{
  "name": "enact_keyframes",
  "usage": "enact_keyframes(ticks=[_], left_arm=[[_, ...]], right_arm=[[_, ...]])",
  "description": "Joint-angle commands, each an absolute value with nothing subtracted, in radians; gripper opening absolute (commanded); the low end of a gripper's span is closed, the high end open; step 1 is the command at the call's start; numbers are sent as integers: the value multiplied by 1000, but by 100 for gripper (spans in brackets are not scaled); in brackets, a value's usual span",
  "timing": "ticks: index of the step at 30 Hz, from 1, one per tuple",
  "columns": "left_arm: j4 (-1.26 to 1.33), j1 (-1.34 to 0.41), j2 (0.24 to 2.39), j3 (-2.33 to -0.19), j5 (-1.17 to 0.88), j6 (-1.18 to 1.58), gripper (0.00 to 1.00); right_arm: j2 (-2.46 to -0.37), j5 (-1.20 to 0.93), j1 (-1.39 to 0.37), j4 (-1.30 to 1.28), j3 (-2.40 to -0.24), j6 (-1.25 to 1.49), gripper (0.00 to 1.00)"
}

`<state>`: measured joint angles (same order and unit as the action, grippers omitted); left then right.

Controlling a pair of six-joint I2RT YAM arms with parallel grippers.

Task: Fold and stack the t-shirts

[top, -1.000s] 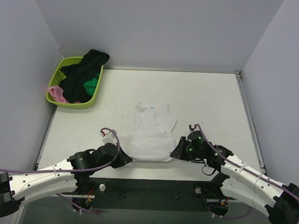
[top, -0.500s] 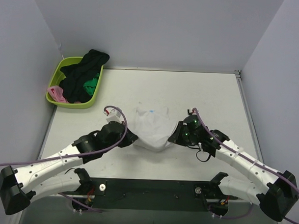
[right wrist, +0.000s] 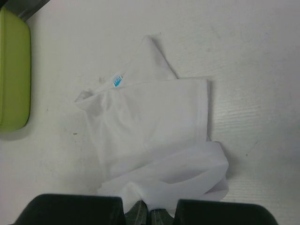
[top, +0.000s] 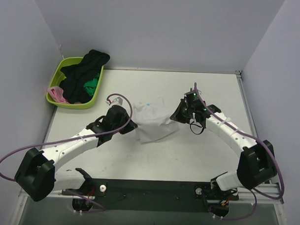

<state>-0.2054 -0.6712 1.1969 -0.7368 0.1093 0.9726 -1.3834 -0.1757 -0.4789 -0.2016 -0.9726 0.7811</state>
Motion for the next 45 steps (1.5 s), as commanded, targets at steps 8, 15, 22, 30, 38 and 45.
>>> enact_keyframes(ticks=[8,15,22,30,38,45], left_arm=[[-40,-534,1371,-911,5,942,0],[-14,-453,1508,-994,-58,957,0],[20,-365,1673,-1104,-55,962,0],[95,-255,1803,-1206,67,954,95],[75,-287,1588,-1108,43,925,96],[117,-380,1494,-916,6,969,96]], right_arm=[[-1673,-256,-419,-160,-1268,770,0],[-1821,-285,-399,-146,-1419,792,0],[-1992,-293,-362,-167,-1633,822,0],[-2184,-284,-324,-178,-1908,789,88],[-1944,-235,-374,-89,-1658,690,95],[-2066,-362,-423,-65,-1697,706,94]])
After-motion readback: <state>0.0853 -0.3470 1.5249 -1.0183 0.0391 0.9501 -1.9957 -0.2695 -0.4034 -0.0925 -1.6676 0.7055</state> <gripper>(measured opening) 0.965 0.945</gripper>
